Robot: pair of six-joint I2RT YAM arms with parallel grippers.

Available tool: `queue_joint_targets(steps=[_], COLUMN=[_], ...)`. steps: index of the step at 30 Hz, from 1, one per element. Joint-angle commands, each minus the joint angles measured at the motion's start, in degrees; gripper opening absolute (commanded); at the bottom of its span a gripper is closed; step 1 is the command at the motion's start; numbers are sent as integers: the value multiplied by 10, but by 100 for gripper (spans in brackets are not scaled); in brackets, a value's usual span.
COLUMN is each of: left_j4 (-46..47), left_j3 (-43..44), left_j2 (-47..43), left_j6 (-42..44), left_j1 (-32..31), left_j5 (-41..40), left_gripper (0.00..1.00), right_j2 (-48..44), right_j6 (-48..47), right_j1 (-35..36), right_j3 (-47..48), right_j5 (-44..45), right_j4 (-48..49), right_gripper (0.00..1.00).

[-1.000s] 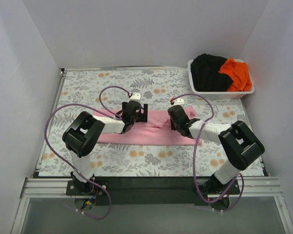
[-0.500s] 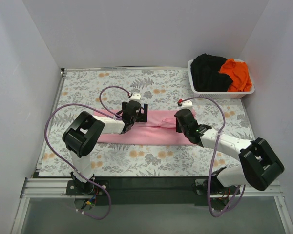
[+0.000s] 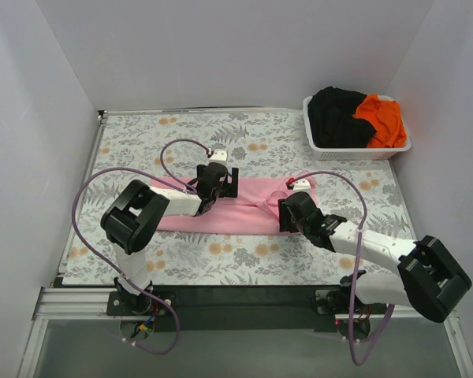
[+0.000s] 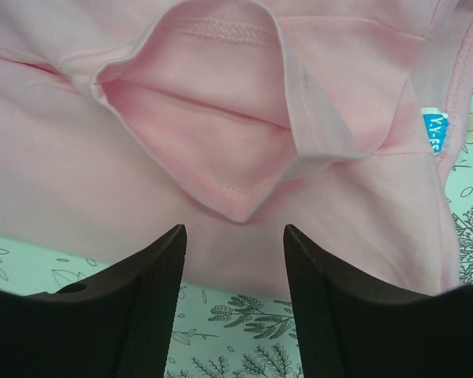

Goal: Fold and stack the t-shirts
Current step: Fold the tshirt

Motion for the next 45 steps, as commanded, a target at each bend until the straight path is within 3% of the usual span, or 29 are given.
queue_joint_targets(steps=[1, 6, 18, 35, 45], left_j4=[-31, -32, -37, -37, -37], left_j3=[-3, -3, -3, -3, -2], left_j2=[-2, -4, 1, 10, 15], left_j6=[6, 6, 10, 13, 14], left_j1=[-1, -1, -1, -1, -1], left_j5=[-13, -13, -19, -22, -20], left_gripper=[79, 79, 79, 80, 80], right_j2=[-49, -60, 141, 166, 157], right_j6=[4, -35, -48, -51, -109], right_j1=[4, 3, -4, -21, -60], right_j3=[16, 73, 224, 221, 183], right_j5=[1, 23, 23, 78, 28], right_j4=[-2, 1, 26, 19, 37], right_gripper=[48, 53, 56, 57, 55])
